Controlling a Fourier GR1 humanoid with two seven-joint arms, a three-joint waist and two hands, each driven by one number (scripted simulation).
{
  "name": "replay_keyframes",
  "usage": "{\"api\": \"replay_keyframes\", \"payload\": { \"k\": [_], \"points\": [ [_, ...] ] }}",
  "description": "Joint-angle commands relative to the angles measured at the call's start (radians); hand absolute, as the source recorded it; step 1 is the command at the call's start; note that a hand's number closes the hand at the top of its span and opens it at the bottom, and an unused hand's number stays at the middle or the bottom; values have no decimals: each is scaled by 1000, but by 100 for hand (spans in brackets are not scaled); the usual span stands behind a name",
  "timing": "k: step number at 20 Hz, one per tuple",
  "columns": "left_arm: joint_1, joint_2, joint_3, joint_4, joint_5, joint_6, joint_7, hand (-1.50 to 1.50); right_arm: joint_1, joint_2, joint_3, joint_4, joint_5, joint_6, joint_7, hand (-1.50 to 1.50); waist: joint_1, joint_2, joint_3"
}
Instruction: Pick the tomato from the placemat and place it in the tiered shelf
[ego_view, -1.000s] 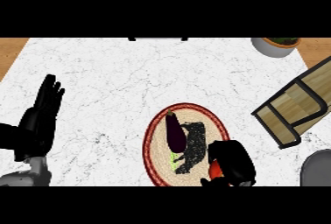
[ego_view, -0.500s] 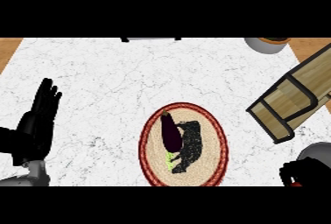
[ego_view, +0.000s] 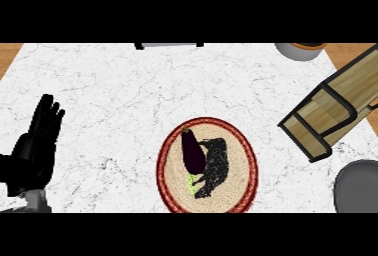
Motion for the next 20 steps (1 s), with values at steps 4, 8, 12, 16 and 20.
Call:
{"api": "replay_keyframes", "payload": {
  "k": [4, 8, 12, 16, 20],
  "points": [
    [-22, 10, 12, -8, 13, -11, 35, 0, 114, -64, -385, 22, -370, 160, -26, 150, 2, 0, 0],
    [-57, -2, -5, 36, -6, -23, 9, 0, 100, -94, -560, 105, -404, 239, 14, 150, 36, 8, 1],
    [-95, -12, -14, 35, -19, -22, 27, 0, 19, -104, -613, 166, -437, 331, 105, 150, 60, 12, 2],
    [-105, -2, 12, 59, -3, -59, 13, 0, -75, -34, -601, 141, -393, 310, 178, 150, 62, 12, 2],
    [-75, -34, -23, 56, -44, -44, -6, 0, -274, -55, -475, 222, -379, 272, 286, 150, 77, 15, 2]
  ]
}}
